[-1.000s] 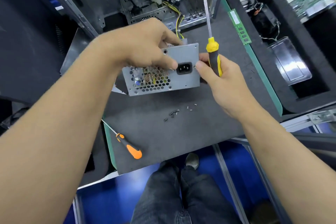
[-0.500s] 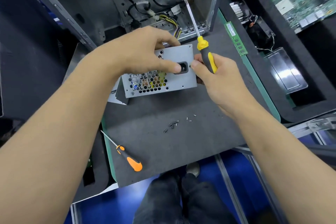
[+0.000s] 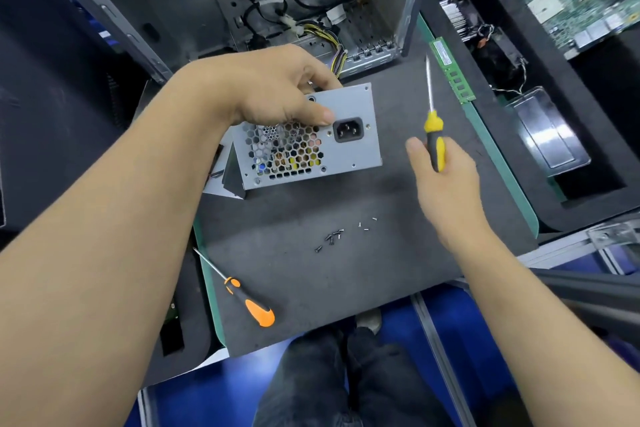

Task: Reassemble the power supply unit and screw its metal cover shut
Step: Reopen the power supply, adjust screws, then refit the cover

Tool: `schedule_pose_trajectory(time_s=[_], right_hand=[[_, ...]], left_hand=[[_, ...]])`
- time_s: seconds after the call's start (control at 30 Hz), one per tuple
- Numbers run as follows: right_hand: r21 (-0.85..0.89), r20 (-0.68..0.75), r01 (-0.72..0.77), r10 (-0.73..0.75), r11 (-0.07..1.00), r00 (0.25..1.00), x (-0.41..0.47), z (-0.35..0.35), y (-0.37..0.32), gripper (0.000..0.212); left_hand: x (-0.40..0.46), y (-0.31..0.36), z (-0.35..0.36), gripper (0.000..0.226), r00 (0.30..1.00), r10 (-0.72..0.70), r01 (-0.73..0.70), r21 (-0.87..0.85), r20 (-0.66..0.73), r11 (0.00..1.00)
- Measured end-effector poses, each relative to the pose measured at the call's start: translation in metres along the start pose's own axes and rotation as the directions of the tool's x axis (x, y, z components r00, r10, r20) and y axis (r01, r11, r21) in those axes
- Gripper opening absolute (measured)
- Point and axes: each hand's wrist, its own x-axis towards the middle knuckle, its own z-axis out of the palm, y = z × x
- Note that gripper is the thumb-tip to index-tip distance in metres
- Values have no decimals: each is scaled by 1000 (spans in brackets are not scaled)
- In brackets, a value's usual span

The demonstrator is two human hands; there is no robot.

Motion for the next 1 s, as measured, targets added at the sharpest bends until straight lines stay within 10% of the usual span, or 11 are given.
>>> schedule_pose_trajectory(time_s=[0.47,0.67,0.77,1.0], right_hand=[[-397,249,179,-82,900,965,-30,14,55,18],[-7,-37,17,-17,1000,999,-33,4,27,24],[242,-153,168,-133,956,979,-29,-8,-18,39],[-71,-60,387,-391,919,918,-24,4,-71,35]], left_hand=[[-3,-5,6,14,1000,23,-24,-68,-9,997],[-4,-6,9,15,1000,23,-24,-93,-18,995],[-4,-6,10,18,999,22,-24,-96,-23,995],[-6,-5,13,18,999,26,-29,-112,-32,993]])
